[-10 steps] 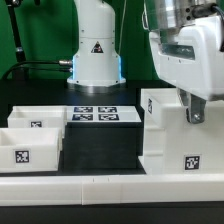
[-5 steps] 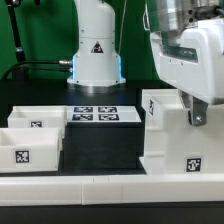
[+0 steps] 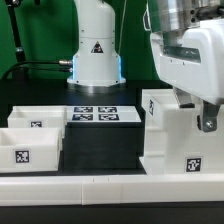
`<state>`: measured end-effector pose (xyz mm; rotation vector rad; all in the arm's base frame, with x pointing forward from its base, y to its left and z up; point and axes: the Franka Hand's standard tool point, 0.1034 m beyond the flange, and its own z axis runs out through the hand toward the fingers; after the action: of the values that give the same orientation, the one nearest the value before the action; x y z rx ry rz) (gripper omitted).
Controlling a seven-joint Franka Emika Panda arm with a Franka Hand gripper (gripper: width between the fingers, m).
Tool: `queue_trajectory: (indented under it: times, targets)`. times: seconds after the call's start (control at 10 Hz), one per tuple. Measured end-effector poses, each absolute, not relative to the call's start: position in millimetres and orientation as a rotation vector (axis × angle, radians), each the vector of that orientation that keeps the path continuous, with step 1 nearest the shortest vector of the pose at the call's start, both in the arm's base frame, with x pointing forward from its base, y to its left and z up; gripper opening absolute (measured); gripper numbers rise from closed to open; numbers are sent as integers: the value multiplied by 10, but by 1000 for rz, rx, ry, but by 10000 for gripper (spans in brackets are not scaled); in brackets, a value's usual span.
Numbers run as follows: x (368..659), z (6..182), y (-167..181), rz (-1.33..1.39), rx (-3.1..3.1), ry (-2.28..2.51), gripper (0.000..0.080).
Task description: Assemble drawer
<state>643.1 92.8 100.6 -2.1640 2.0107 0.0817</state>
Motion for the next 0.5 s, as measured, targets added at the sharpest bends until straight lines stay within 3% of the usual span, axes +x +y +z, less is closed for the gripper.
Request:
queue_trajectory:
  times: [0.1, 0.2, 0.3, 0.5]
  targets:
    - [6431, 1006, 932, 81, -2166, 2008, 570]
    - [6430, 1006, 937, 81, -2170, 2004, 633]
    - [6429, 1009, 947, 80, -2178, 1994, 645]
    - [6285, 1153, 1008, 71, -2280, 1859, 648]
